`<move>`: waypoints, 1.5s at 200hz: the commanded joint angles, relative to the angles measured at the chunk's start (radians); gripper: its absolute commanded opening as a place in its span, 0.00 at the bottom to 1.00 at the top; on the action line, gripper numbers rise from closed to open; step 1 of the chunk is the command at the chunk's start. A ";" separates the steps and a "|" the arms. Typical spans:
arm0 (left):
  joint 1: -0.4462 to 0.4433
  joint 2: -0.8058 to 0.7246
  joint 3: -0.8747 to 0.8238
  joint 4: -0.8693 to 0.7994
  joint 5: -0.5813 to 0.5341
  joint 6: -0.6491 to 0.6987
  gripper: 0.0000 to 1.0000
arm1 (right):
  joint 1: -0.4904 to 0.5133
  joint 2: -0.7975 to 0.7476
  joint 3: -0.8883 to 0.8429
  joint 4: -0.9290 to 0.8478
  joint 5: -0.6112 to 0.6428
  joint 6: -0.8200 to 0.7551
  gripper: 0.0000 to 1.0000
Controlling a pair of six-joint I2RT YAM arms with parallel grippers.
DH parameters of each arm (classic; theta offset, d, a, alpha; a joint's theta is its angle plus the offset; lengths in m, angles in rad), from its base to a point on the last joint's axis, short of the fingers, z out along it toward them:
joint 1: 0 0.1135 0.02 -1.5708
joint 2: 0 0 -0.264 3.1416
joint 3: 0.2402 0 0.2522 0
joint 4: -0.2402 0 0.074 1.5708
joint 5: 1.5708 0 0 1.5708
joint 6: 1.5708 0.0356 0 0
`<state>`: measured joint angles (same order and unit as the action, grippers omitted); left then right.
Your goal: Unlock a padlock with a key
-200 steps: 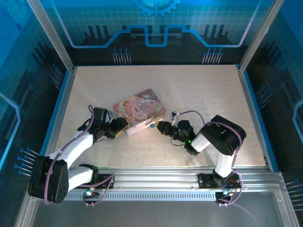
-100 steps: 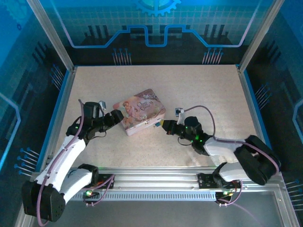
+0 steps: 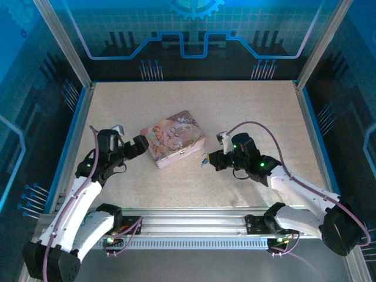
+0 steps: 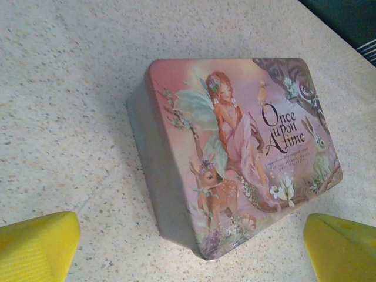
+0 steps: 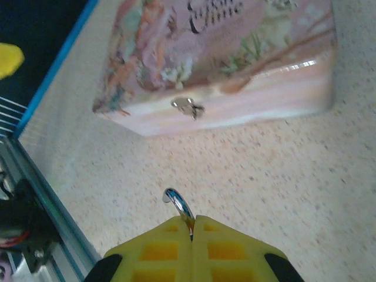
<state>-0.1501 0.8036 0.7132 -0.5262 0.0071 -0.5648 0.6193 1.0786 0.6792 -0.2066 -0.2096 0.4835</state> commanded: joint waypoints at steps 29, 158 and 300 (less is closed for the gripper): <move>0.018 -0.040 0.015 -0.034 -0.048 0.042 0.99 | -0.081 0.074 0.081 -0.327 -0.127 -0.140 0.03; 0.023 -0.024 0.006 -0.026 -0.041 0.036 0.99 | -0.144 0.403 0.074 -0.236 -0.251 -0.163 0.03; 0.023 0.000 0.004 -0.018 -0.041 0.031 0.99 | -0.160 0.505 0.074 -0.175 -0.284 -0.156 0.14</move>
<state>-0.1345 0.8028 0.7132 -0.5419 -0.0227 -0.5465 0.4786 1.5776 0.7452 -0.3847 -0.4801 0.3317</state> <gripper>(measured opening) 0.990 0.128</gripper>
